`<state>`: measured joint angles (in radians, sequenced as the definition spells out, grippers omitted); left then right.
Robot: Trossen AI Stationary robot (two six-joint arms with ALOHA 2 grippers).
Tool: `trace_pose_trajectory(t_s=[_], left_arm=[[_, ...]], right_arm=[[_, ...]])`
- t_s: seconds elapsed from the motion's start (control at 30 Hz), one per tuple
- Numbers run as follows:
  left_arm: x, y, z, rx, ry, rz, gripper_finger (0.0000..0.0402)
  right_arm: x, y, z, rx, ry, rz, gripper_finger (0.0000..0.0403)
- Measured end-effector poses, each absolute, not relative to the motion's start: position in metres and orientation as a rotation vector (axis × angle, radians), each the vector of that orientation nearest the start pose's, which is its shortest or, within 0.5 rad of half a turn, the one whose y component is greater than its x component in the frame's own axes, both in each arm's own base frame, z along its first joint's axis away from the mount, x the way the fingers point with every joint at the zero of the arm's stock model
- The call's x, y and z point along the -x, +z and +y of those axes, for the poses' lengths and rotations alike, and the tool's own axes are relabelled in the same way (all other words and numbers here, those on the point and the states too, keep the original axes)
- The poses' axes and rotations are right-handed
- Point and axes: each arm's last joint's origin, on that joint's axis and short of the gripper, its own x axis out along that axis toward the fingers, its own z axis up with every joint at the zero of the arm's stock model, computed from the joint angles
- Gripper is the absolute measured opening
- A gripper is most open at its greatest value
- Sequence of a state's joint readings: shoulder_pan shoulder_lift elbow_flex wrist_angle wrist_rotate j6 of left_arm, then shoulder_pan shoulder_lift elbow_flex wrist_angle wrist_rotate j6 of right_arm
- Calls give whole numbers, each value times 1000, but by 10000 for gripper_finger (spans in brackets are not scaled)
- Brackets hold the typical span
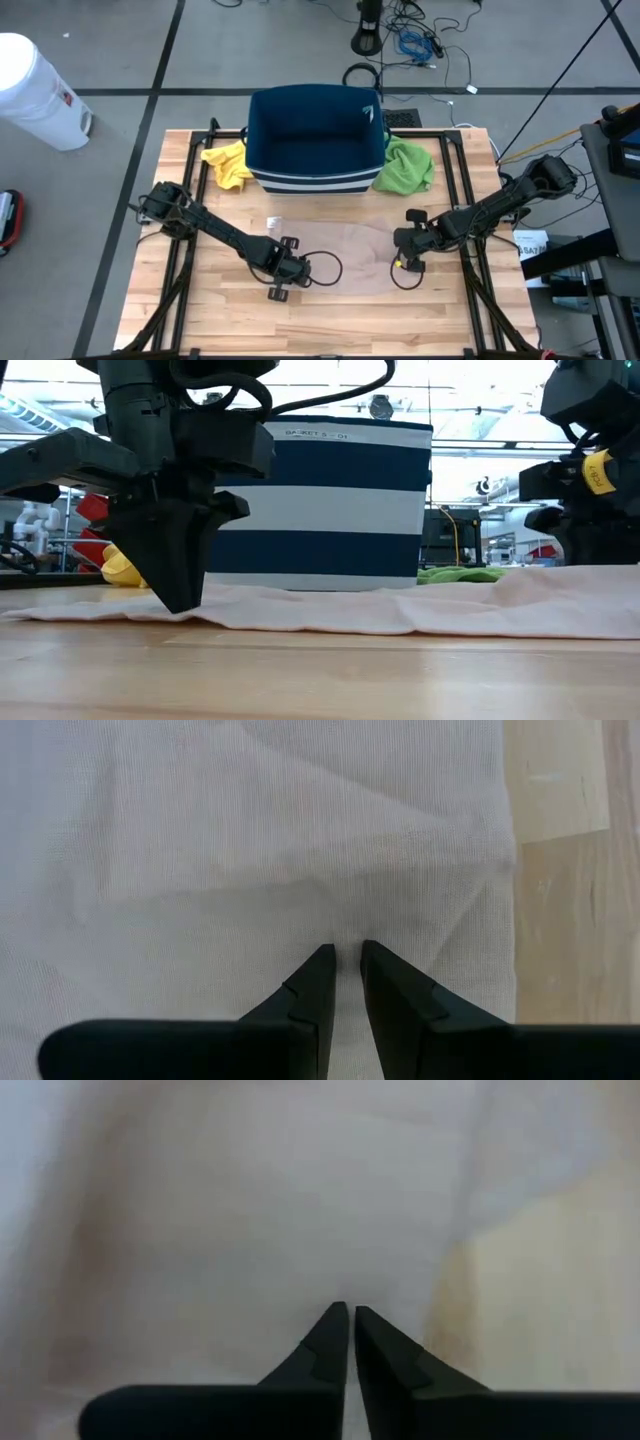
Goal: Fold towel
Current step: Fold the brown towel
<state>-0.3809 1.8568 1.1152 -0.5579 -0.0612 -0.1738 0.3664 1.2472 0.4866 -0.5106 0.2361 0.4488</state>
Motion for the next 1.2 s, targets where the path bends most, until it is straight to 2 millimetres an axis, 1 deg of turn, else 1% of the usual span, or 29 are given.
trace_pose_trajectory(t_s=[0.13,0.33,0.4,0.47,0.57,0.63,0.8,0.83,1.07,1.13,1.2], left_arm=[[-318,142,-125,-137,-161,1288,62],[-318,142,-125,-137,-161,1288,62],[-318,142,-125,-137,-160,1289,62],[-318,142,-125,-137,-160,1289,62],[-318,142,-125,-137,-160,1289,62],[-318,142,-125,-137,-160,1289,62],[-318,142,-125,-137,-160,1289,62],[-318,142,-125,-137,-160,1288,62],[-318,142,-125,-137,-160,1288,62],[-318,142,-125,-137,-160,1288,62],[-318,142,-125,-137,-160,1288,62]], right_arm=[[-170,137,56,23,-216,1228,61],[-169,137,56,-10,-238,1229,137],[-169,137,56,-39,-224,1245,154],[-170,136,55,-54,-216,1253,158],[-169,135,55,-66,-207,1256,135],[-169,134,55,-77,-198,1252,106],[-169,132,56,-85,-158,1251,20],[-170,132,56,-84,-152,1251,10],[-170,135,57,-93,-141,1246,2],[-172,139,58,-100,-132,1244,2],[-177,147,59,-85,-126,1204,1]])
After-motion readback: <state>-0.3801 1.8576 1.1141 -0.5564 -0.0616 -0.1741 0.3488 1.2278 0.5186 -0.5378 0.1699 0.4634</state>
